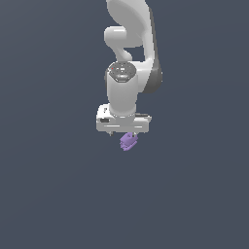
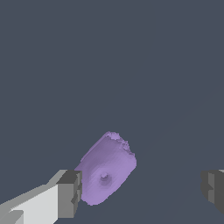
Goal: Pick up the object and move it to a goal position.
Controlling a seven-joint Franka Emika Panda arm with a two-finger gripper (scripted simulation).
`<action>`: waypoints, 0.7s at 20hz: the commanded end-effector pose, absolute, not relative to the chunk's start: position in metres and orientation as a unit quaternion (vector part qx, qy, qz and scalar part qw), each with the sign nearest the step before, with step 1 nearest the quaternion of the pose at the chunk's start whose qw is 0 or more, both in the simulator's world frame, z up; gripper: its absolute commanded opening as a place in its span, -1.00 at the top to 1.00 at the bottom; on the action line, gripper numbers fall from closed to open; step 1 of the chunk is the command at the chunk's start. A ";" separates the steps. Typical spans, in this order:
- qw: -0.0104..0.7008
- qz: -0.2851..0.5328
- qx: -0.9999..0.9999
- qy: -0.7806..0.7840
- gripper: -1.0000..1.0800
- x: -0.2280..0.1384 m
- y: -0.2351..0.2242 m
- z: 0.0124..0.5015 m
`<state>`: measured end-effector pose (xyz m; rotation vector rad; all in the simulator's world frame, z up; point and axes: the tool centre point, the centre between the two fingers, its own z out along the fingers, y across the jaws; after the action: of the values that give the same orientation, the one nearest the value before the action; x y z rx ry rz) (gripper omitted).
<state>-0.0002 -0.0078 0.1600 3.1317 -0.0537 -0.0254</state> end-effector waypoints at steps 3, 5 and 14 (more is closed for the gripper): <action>0.005 -0.007 1.000 -0.016 -0.92 0.000 -0.008 0.160; 0.005 -0.003 1.000 -0.012 -0.92 0.002 -0.009 0.161; 0.007 0.008 1.000 0.002 -0.92 0.007 -0.011 0.165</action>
<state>0.0065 -0.0115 0.1651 3.1271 0.0052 0.0256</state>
